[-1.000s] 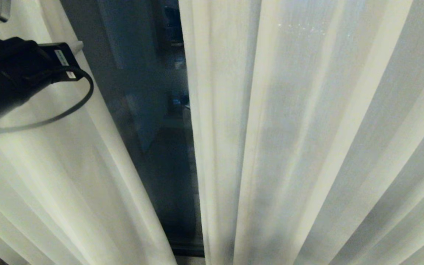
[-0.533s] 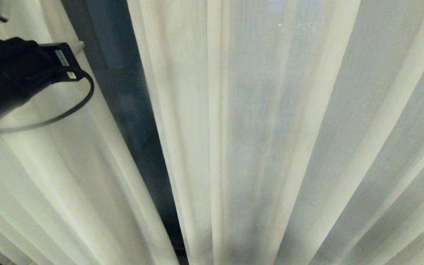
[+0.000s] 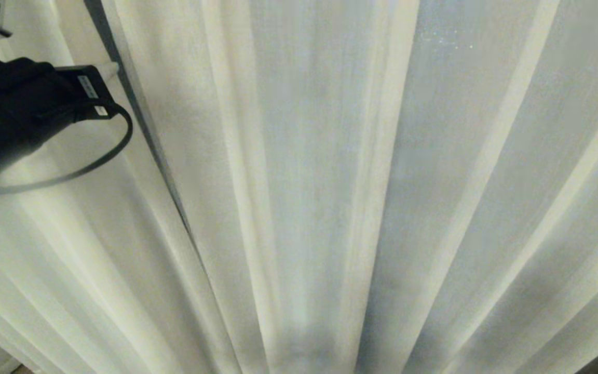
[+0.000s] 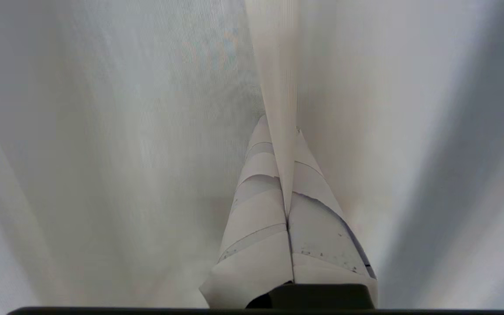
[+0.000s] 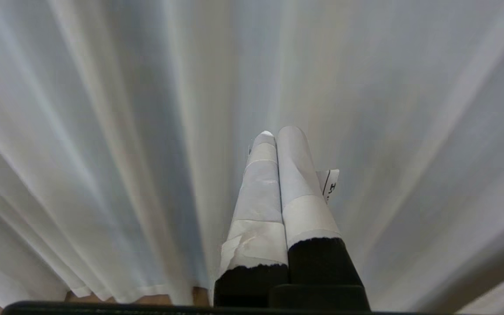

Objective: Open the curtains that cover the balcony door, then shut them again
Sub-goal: Close the inner curtains on both sides

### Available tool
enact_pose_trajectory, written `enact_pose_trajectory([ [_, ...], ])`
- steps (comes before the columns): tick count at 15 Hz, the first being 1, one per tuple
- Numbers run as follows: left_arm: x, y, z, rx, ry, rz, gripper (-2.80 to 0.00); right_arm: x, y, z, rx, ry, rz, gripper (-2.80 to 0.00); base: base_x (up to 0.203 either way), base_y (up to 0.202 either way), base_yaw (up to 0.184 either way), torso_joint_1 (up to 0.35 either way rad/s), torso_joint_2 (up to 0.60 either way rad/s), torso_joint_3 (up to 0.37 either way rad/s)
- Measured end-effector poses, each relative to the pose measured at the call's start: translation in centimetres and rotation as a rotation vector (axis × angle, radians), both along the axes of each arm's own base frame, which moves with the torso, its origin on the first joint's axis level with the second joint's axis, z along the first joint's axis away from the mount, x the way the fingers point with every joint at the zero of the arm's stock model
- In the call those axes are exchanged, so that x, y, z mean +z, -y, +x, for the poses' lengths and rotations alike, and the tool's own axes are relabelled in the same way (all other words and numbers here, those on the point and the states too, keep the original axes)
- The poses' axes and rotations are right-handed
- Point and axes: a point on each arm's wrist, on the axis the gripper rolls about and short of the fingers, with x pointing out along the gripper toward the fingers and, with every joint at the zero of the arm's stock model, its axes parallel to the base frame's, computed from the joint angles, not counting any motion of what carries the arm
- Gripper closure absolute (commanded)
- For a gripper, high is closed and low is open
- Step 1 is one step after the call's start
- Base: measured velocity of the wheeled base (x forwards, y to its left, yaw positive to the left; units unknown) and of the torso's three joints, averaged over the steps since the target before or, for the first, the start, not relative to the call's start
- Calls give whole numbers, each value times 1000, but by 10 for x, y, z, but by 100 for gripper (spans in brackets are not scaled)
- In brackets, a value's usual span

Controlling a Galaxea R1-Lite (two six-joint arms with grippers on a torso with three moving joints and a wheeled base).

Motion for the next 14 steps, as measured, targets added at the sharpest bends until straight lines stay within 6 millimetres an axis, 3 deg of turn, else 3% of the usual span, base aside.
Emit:
enact_pose_trajectory([
  [10, 0, 0, -2, 1, 1, -1, 0, 0, 0, 0, 1, -1, 0, 0, 0, -183, 0, 0, 4, 3],
  [14, 0, 0, -2, -2, -3, 1, 0, 0, 0, 0, -1, 0, 0, 0, 0, -22, -1, -2, 0, 2],
])
